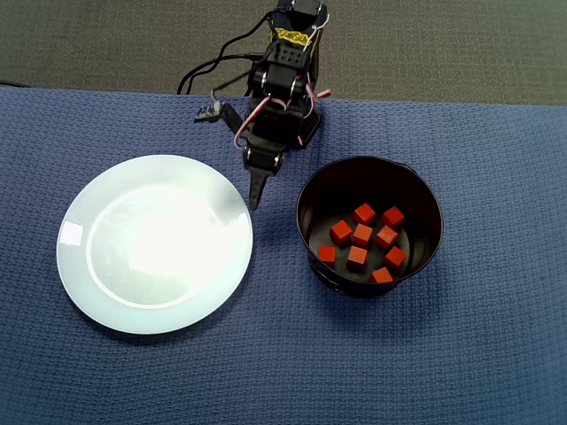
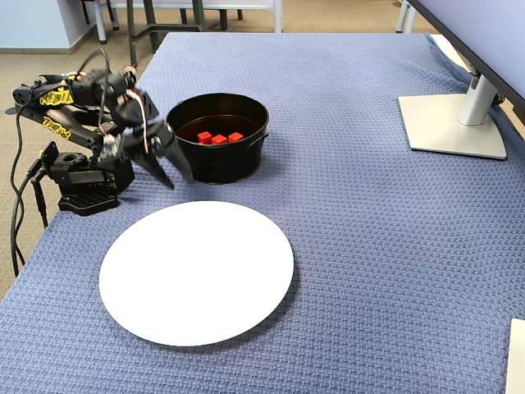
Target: Pick up the red cubes from the white plate and place them in the black recipient
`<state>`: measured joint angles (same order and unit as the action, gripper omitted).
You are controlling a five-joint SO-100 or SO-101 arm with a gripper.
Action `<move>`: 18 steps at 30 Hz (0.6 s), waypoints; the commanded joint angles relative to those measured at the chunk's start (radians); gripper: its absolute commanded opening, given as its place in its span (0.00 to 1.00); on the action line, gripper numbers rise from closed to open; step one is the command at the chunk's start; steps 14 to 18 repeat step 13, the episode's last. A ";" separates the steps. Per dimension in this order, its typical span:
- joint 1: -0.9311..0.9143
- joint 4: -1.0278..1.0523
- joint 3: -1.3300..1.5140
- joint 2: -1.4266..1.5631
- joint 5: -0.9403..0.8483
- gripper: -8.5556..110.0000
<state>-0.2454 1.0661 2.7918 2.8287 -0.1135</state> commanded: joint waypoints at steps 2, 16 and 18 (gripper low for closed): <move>-0.005 -0.109 0.064 0.017 -0.020 0.17; -0.011 -0.084 0.069 0.031 -0.025 0.16; -0.011 -0.084 0.069 0.031 -0.025 0.16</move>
